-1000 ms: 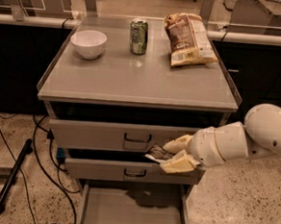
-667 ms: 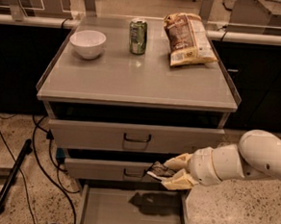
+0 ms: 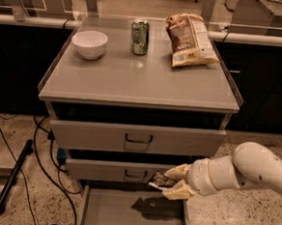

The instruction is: Place rxbar chocolate into bottom drawer

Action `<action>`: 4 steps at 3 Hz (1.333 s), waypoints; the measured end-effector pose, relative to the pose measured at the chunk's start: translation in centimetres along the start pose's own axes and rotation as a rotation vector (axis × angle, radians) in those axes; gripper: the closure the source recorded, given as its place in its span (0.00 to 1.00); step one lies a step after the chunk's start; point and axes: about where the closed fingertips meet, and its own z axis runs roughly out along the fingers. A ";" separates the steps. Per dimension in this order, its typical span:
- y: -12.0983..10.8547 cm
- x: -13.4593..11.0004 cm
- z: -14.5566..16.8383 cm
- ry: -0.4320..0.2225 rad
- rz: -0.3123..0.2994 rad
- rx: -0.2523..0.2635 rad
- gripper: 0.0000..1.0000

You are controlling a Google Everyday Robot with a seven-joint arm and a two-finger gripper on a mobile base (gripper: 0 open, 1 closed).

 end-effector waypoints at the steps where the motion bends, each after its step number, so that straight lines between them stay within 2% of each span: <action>1: 0.1 4.1 3.3 0.005 -0.023 -0.016 1.00; 2: 1.2 8.1 8.2 -0.031 -0.038 -0.064 1.00; 3: 1.1 8.6 8.6 -0.029 -0.037 -0.065 1.00; 4: 0.3 12.6 12.2 -0.022 -0.041 -0.055 1.00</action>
Offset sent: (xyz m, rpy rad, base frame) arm -0.0172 0.0040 -0.1777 0.0596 0.0024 0.1130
